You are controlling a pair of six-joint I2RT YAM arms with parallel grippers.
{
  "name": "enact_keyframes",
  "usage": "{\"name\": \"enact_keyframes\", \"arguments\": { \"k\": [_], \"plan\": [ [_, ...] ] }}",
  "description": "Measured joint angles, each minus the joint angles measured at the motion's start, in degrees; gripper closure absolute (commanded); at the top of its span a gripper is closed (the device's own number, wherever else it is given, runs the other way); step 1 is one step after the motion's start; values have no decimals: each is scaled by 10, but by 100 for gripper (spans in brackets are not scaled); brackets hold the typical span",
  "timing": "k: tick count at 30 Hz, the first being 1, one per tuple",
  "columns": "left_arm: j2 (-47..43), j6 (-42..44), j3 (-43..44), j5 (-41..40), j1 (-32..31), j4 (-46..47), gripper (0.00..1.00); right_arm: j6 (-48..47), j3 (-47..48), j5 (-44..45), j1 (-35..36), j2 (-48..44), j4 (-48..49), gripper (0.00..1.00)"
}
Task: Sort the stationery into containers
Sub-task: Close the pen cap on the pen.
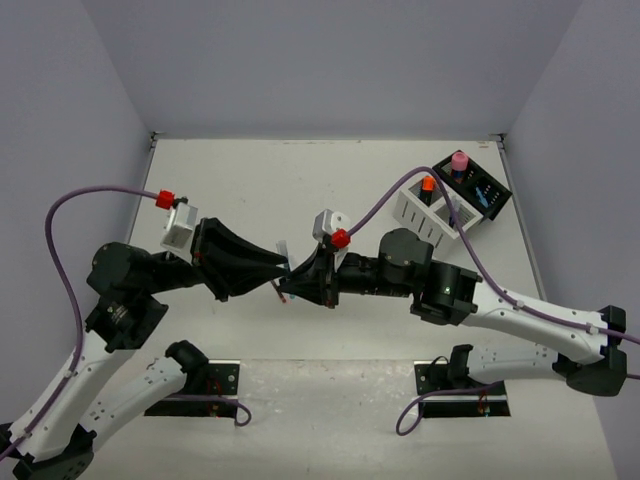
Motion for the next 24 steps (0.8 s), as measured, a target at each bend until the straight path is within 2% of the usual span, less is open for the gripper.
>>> {"name": "enact_keyframes", "arguments": {
  "k": [1, 8, 12, 17, 19, 24],
  "plan": [
    [5, 4, 16, -5, 0, -11, 56, 2, -12, 1, 0, -6, 2, 100],
    [4, 27, 78, -58, 0, -60, 47, 10, -47, 6, 0, -35, 24, 100],
    [-1, 31, 85, -129, 0, -93, 38, 13, -65, 14, 0, -48, 33, 100],
    [-23, 29, 84, -235, 0, -123, 38, 15, -85, 36, 0, -56, 36, 100],
    [-28, 28, 79, -232, 0, -110, 39, 15, -87, 37, 0, -57, 36, 100],
    [-23, 13, 25, -144, 0, -10, 44, 15, -82, 20, 0, -50, 30, 100]
  ]
}}
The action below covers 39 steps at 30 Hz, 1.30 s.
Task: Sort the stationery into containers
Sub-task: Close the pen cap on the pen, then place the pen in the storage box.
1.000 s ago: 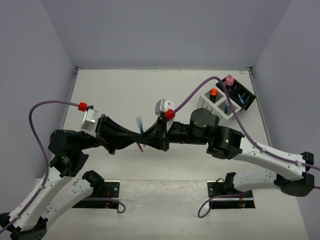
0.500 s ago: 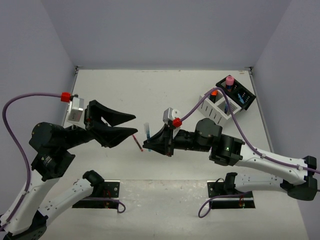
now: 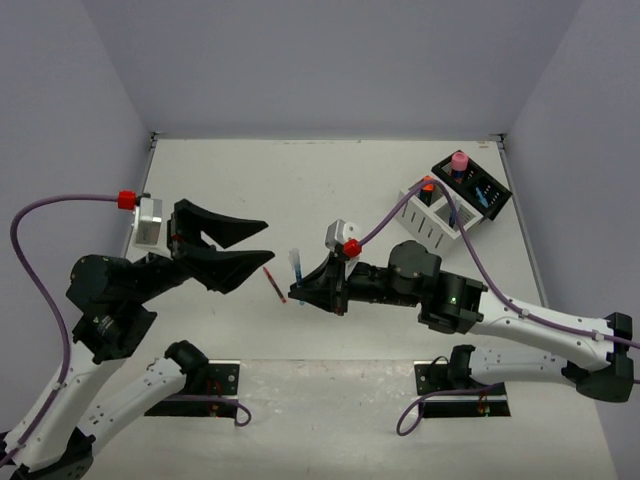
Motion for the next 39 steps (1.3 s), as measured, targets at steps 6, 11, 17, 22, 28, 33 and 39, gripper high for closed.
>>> {"name": "enact_keyframes", "arguments": {
  "k": [6, 11, 17, 22, 28, 33, 39],
  "plan": [
    [51, -34, -31, 105, 0, 97, 52, -1, 19, -20, 0, 27, -25, 100],
    [65, -50, -53, 133, 0, 131, 69, -1, 20, -21, 0, 30, -34, 100],
    [65, -58, -69, 137, 0, 150, 84, -2, 29, -22, 0, 32, -46, 100],
    [70, -64, -77, 135, 0, 161, 100, -5, 32, -19, 0, 32, -63, 100],
    [66, -88, -103, 129, 1, 210, 100, -9, 48, -4, 1, 34, -88, 100],
    [59, -115, -153, 110, 2, 274, 100, -10, 69, -6, -9, 40, -142, 100],
    [59, -140, -188, 86, 3, 336, 100, -11, 111, -24, -23, 60, -203, 100]
  ]
}}
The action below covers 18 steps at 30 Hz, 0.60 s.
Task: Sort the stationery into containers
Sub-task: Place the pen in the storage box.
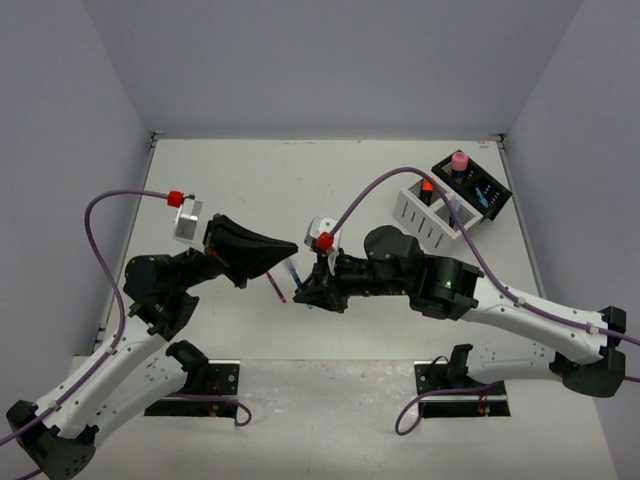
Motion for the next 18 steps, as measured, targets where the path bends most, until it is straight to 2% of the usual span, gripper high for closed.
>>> {"name": "enact_keyframes", "arguments": {
  "k": [4, 5, 8, 10, 11, 13, 14, 18],
  "plan": [
    [-1, 2, 0, -16, -5, 9, 99, -2, 24, -10, -5, 18, -15, 100],
    [-3, 5, 4, -22, -6, -3, 95, -2, 20, -10, -6, 19, -10, 100],
    [0, 37, 49, -42, -13, -102, 52, 1, -28, -7, -18, 14, 59, 100],
    [14, 57, 106, -59, -20, -190, 38, 7, -64, 4, -35, 14, 105, 100],
    [25, 67, 140, -76, -23, -225, 21, 11, -84, 12, -43, 14, 126, 100],
    [43, 82, 205, -114, -25, -285, 4, 20, -116, 26, -59, 14, 150, 100],
    [50, 89, 237, -137, -25, -317, 0, 24, -130, 32, -65, 14, 160, 100],
    [32, 118, 327, -291, -26, -423, 0, 44, -158, 64, -117, 10, 175, 100]
  ]
}}
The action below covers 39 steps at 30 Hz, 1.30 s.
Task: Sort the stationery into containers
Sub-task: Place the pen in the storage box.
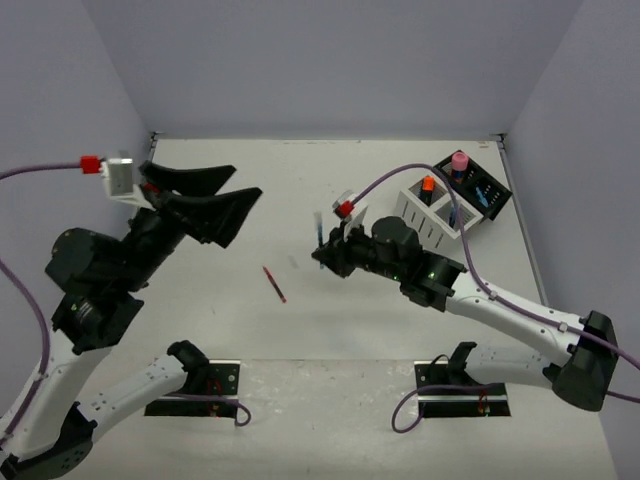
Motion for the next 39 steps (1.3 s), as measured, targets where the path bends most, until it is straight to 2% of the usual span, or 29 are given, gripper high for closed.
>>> {"name": "enact_keyframes", "arguments": {
  "k": [3, 6, 11, 15, 24, 25, 32, 36, 39],
  "plan": [
    [-61, 9, 9, -114, 0, -53, 0, 15, -3, 96, -77, -16, 1, 100],
    [-135, 10, -27, -175, 0, -73, 0, 35, -4, 213, -171, -35, 8, 100],
    [-173, 20, -101, -192, 0, -136, 0, 68, -31, 351, -312, -39, 35, 100],
    [-172, 42, -134, -184, 0, -218, 0, 70, -53, 408, -389, -14, 57, 100],
    [-231, 89, -179, -164, 0, -267, 0, 47, -65, 418, -452, 64, 113, 100],
    [-234, 94, -191, -156, 0, -266, 0, 47, -66, 418, -456, 72, 116, 96],
    [-234, 98, -244, -133, 0, -270, 0, 39, -70, 409, -464, 110, 130, 95],
    [-234, 98, -259, -125, 0, -256, 0, 40, -73, 406, -464, 113, 134, 85],
    [-234, 99, -279, -126, 0, -242, 0, 45, -77, 403, -464, 113, 132, 70]
  ]
}}
